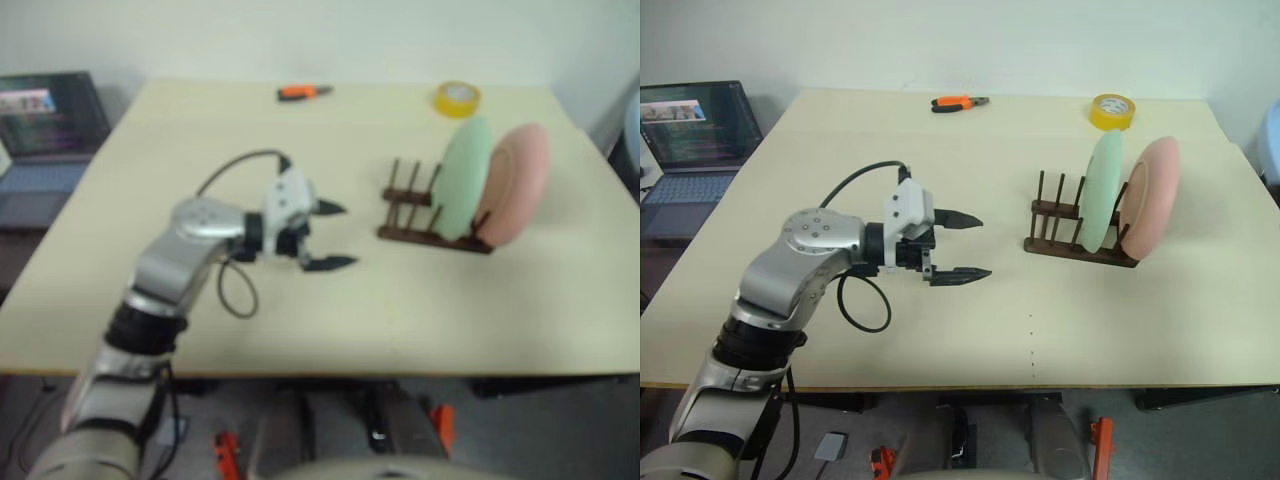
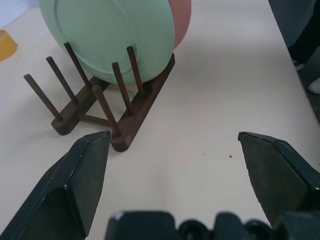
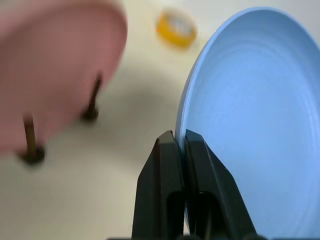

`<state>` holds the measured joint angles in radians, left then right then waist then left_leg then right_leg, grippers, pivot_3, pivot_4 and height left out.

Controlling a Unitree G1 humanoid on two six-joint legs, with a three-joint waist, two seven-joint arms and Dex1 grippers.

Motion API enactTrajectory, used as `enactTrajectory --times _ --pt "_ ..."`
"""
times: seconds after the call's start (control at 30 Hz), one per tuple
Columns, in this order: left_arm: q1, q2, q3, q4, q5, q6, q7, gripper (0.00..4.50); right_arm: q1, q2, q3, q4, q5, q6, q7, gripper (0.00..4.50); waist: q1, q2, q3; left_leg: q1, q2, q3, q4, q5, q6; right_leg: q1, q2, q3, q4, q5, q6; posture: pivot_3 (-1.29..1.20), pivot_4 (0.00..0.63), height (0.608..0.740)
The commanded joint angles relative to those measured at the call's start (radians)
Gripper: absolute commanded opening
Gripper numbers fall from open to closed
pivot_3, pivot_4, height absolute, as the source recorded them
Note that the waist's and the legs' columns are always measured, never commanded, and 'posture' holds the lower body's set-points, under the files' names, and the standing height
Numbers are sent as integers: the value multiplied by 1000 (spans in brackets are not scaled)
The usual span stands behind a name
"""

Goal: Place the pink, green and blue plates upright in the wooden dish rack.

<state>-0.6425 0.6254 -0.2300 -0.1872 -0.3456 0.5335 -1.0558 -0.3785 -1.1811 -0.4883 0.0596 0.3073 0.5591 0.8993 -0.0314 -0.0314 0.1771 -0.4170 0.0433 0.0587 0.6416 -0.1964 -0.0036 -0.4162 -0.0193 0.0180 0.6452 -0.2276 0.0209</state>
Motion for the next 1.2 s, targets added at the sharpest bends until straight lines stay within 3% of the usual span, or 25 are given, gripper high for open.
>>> enactTrajectory --times 0.03,0.27,0.63,0.87,1.2 --pt "-28 1 30 -4 -2 -23 -6 4500 -123 -1 -23 -103 97 51 -30 5 0 0 0 0 0 0 0 0 0 -1 0 0 0 0 0 0 150 740" --pt "-19 7 46 -1 -9 -25 -4 4500 -375 127 23 -231 321 183 -92 5 -2 0 0 -2 0 1 -2 0 0 -4 0 1 0 0 -1 0 150 740" --pt "18 11 73 -36 -17 -8 25 4500 -640 472 115 -311 582 302 -321 5 2 0 0 -5 1 1 -3 0 0 -5 0 0 0 0 -1 0 150 740" --pt "50 23 98 -71 -28 13 41 4500 -590 647 106 -329 711 363 -485 5 2 0 0 -5 2 0 -4 0 0 -5 0 0 1 1 1 0 150 740" --pt "69 21 101 -98 -31 32 53 4500 -440 703 106 -379 811 373 -626 5 4 0 0 -6 2 0 -5 0 0 -6 0 -1 1 1 1 0 150 740"
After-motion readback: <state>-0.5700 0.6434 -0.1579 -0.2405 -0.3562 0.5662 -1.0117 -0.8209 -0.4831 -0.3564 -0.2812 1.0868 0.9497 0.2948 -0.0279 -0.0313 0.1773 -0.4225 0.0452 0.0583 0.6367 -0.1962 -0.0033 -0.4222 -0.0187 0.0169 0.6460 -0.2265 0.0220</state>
